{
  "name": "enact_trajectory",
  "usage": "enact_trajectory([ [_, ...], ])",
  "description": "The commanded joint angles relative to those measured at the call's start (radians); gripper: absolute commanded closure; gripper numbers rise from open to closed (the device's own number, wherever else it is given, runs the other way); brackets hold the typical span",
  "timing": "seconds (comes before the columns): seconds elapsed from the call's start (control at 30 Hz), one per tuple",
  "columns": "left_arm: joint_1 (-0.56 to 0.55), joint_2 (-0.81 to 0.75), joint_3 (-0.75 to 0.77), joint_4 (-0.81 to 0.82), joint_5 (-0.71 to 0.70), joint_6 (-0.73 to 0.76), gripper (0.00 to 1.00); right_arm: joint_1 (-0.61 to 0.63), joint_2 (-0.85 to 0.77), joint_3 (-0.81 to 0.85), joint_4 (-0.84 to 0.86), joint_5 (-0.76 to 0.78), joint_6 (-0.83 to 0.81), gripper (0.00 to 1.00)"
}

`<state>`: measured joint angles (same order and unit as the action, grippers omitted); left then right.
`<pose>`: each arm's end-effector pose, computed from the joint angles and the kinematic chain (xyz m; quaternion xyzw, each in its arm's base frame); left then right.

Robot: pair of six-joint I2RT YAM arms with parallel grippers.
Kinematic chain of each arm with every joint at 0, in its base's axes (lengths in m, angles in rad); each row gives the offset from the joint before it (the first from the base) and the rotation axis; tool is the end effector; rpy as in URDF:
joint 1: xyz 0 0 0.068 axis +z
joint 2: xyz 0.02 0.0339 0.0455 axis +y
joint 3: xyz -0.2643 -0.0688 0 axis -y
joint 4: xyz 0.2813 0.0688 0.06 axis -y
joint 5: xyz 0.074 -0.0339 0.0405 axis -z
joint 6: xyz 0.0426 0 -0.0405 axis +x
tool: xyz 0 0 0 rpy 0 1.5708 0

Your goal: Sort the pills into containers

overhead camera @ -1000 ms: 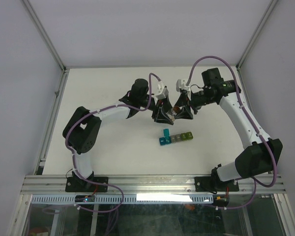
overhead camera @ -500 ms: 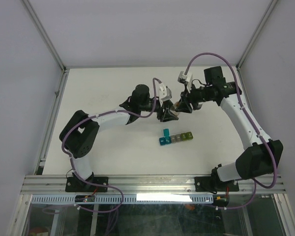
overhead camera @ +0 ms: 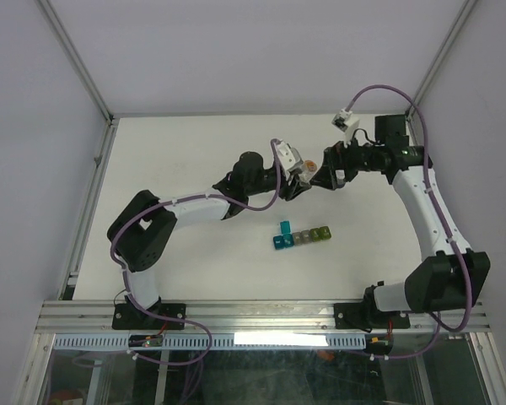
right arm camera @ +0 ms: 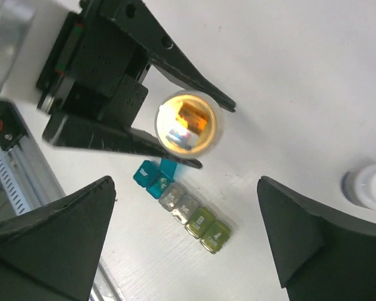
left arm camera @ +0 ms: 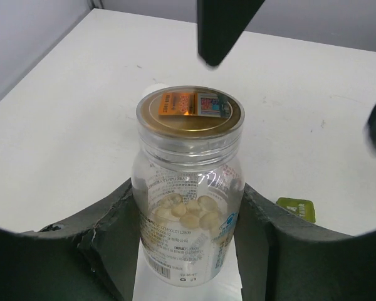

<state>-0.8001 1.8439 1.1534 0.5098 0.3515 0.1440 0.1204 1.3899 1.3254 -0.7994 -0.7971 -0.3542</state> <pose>0.3089 -0.3392 0.2146 0.4436 0.6226 -0.3303 0.5537 0.3184 0.0692 0.3363 -0.3338 0.8088 0.3244 0.3593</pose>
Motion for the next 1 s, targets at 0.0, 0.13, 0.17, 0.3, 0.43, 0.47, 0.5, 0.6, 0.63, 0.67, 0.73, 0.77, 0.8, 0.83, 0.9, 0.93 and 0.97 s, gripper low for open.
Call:
enact_trajectory([
  [0.0, 0.058, -0.025, 0.043, 0.079, 0.243, -0.018, 1.0, -0.075, -0.144, 0.05, -0.03, -0.103, -0.186, 0.01],
  [0.13, 0.11, -0.013, 0.068, 0.073, 0.591, -0.086, 1.0, -0.077, -0.222, -0.001, -0.135, -0.269, -0.582, 0.01],
  [0.17, 0.117, -0.007, 0.081, 0.059, 0.673, -0.09, 1.0, -0.076, -0.229, -0.006, -0.192, -0.315, -0.711, 0.01],
  [0.3, 0.124, 0.011, 0.116, -0.002, 0.886, -0.084, 1.0, -0.032, -0.163, 0.047, -0.391, -0.353, -1.009, 0.01],
  [0.43, 0.124, 0.023, 0.127, -0.025, 0.954, -0.08, 1.0, 0.029, -0.11, 0.072, -0.347, -0.296, -0.943, 0.03],
  [0.47, 0.124, 0.024, 0.128, -0.028, 0.96, -0.078, 1.0, 0.043, -0.103, 0.072, -0.325, -0.29, -0.917, 0.03],
  [0.5, 0.122, 0.026, 0.129, -0.029, 0.969, -0.075, 1.0, 0.058, -0.098, 0.072, -0.308, -0.282, -0.897, 0.03],
  [0.6, 0.123, 0.027, 0.131, -0.033, 0.978, -0.075, 1.0, 0.092, -0.074, 0.083, -0.275, -0.269, -0.844, 0.05],
  [0.63, 0.123, 0.026, 0.131, -0.035, 0.98, -0.074, 1.0, 0.099, -0.067, 0.09, -0.274, -0.271, -0.835, 0.06],
  [0.67, 0.122, 0.026, 0.131, -0.037, 0.978, -0.072, 1.0, 0.104, -0.06, 0.094, -0.274, -0.275, -0.827, 0.07],
  [0.73, 0.123, 0.026, 0.132, -0.039, 0.978, -0.072, 1.0, 0.117, -0.052, 0.094, -0.275, -0.282, -0.816, 0.1],
  [0.77, 0.122, 0.027, 0.132, -0.04, 0.976, -0.072, 1.0, 0.126, -0.049, 0.095, -0.274, -0.284, -0.81, 0.11],
  [0.8, 0.123, 0.027, 0.133, -0.041, 0.976, -0.072, 1.0, 0.132, -0.046, 0.095, -0.273, -0.287, -0.803, 0.13],
  [0.83, 0.121, 0.029, 0.134, -0.042, 0.977, -0.072, 1.0, 0.141, -0.041, 0.095, -0.271, -0.289, -0.795, 0.15],
  [0.9, 0.121, 0.031, 0.137, -0.042, 0.977, -0.072, 1.0, 0.154, -0.033, 0.096, -0.26, -0.292, -0.77, 0.2],
  [0.93, 0.12, 0.032, 0.137, -0.042, 0.977, -0.072, 1.0, 0.159, -0.028, 0.097, -0.256, -0.292, -0.761, 0.23],
  [0.97, 0.12, 0.031, 0.137, -0.041, 0.976, -0.072, 1.0, 0.164, -0.023, 0.099, -0.252, -0.289, -0.75, 0.26],
])
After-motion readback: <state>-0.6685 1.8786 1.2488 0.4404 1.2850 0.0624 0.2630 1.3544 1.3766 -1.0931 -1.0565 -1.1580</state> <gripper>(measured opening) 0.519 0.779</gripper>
